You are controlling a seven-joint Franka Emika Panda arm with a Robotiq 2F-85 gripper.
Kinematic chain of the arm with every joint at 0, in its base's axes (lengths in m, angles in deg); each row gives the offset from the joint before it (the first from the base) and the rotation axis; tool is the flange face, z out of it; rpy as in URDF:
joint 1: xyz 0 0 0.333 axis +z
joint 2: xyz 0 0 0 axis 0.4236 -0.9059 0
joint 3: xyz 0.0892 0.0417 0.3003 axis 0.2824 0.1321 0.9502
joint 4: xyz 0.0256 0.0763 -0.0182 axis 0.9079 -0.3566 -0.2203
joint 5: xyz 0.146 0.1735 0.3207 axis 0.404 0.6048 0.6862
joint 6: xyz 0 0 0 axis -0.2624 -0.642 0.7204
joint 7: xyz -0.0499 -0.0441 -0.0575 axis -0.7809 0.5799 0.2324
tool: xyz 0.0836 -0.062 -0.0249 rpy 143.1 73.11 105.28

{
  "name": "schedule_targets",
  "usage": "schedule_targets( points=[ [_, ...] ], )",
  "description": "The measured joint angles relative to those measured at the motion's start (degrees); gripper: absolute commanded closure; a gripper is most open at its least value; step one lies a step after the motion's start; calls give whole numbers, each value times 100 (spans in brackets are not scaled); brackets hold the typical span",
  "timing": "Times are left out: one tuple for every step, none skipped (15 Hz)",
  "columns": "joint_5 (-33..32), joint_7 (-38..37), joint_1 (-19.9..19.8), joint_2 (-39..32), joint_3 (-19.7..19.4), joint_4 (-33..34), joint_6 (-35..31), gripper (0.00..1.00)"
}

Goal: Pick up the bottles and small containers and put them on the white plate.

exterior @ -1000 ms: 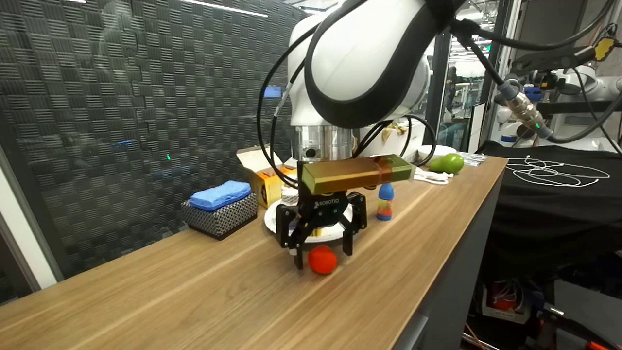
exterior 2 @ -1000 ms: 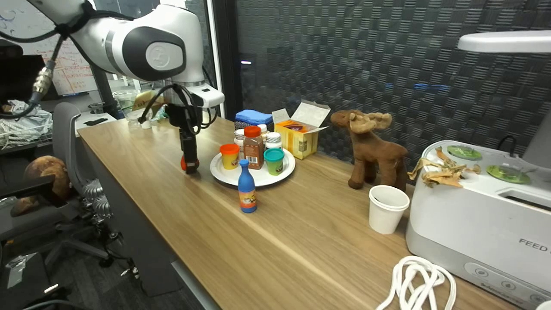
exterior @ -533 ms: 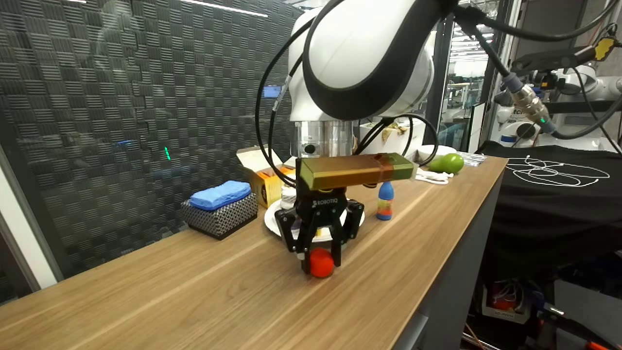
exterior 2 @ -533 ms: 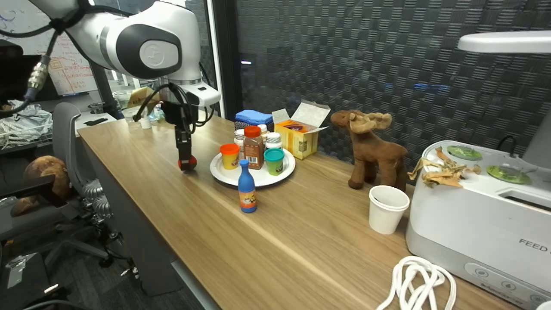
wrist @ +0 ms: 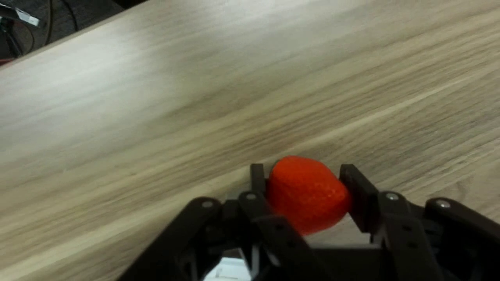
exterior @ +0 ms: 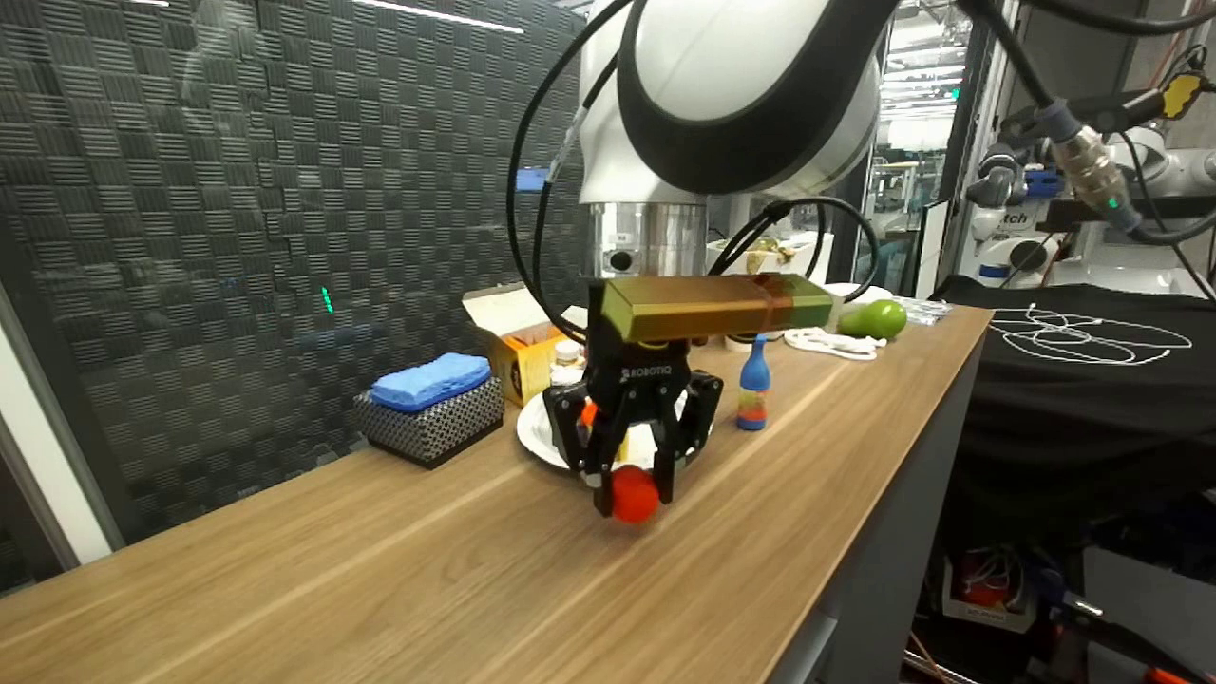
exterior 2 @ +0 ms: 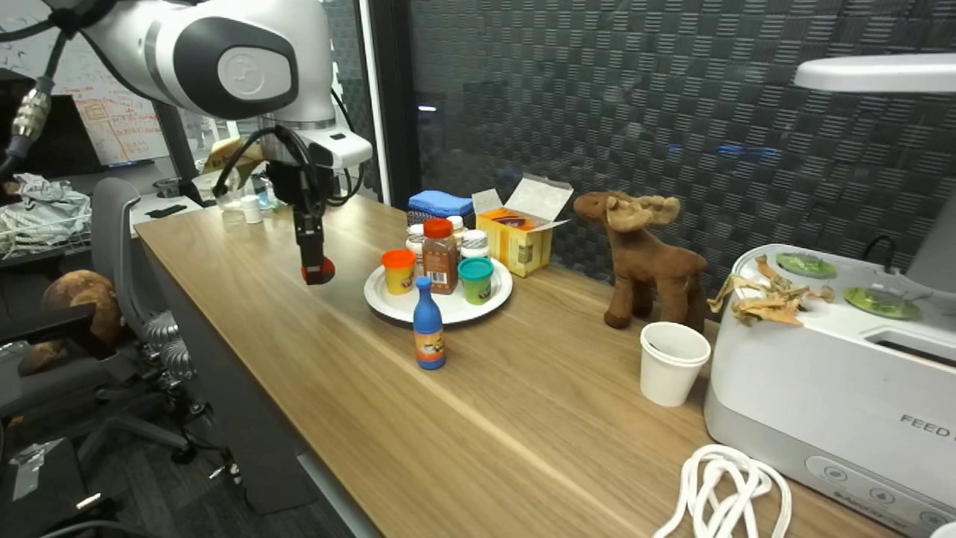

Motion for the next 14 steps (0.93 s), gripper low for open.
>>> schedule_targets(
  points=[
    [-57, -56, 0, 144, -1, -98, -50, 73],
    [-132, -142, 0, 303, -4, -215, -121, 73],
    [-230, -288, -2, 458, -16, -335, -183, 73],
    [-332, -460, -8, 612, -36, -460, -244, 73],
    [-444, -647, -26, 741, -61, -570, -262, 73],
    [-558, -829, -62, 830, -85, -658, -264, 73],
    [-669, -986, -114, 882, -111, -726, -264, 73],
    [-763, -1108, -178, 891, -140, -771, -266, 73],
    [-867, -1210, -251, 879, -168, -801, -290, 73],
    [-963, -1311, -330, 851, -203, -827, -363, 73],
    [-1071, -1400, -402, 816, -240, -845, -496, 73],
    [-1163, -1468, -460, 774, -279, -850, -646, 73],
    [-1217, -1504, -515, 727, -317, -849, -810, 73],
    [-1272, -1540, -562, 673, -356, -846, -966, 73]
  ],
)
